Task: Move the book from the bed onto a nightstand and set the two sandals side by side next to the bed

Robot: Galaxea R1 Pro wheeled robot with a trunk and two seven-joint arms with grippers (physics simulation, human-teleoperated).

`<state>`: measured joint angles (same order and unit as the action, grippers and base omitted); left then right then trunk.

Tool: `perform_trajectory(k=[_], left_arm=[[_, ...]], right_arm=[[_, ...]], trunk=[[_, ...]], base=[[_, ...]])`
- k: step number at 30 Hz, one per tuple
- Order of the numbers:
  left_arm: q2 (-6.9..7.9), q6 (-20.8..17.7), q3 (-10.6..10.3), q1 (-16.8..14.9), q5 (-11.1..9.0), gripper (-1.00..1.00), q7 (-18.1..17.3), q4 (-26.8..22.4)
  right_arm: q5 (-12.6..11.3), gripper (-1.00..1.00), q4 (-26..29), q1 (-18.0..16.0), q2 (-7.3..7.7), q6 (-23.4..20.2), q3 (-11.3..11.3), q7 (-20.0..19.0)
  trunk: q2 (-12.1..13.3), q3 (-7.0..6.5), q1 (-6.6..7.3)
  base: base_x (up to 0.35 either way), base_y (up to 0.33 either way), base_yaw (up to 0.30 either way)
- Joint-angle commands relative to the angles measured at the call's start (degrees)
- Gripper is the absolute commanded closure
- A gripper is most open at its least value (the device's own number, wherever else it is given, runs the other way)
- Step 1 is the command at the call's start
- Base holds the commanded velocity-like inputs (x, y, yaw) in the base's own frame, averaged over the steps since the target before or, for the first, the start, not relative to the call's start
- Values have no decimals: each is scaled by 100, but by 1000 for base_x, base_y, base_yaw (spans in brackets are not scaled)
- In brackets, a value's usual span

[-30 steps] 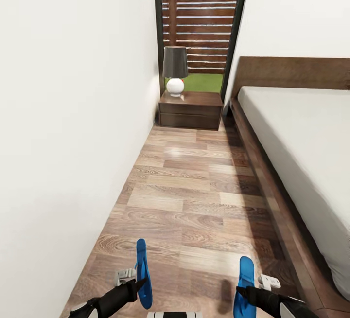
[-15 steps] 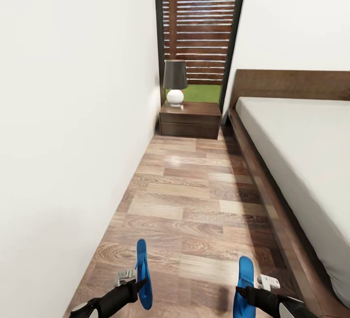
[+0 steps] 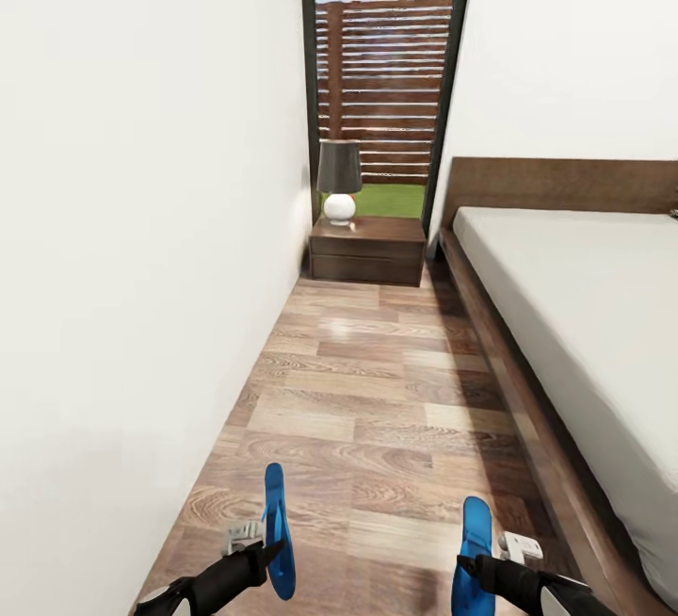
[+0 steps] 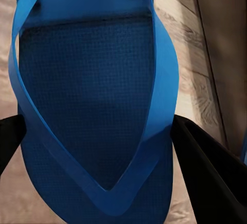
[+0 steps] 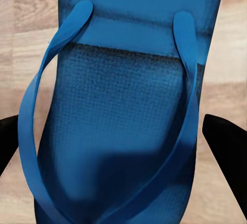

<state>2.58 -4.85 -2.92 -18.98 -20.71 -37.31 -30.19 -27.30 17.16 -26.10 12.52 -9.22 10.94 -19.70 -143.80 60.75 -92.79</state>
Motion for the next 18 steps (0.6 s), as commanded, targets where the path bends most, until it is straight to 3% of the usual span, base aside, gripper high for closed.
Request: perform_trajectory(k=[1,18], left_arm=[[6,-51,-22,-1,-56,100,-5,-7],[6,-51,-25,-1,-56,100,-5,-5]], right_arm=[[-45,100,7,-1,4,-30,23,-3],[-39,100,7,-1,4,384,25,0]], trunk=[[0,-18,4],[22,-394,47]], base=[[0,0,0],[0,0,0]])
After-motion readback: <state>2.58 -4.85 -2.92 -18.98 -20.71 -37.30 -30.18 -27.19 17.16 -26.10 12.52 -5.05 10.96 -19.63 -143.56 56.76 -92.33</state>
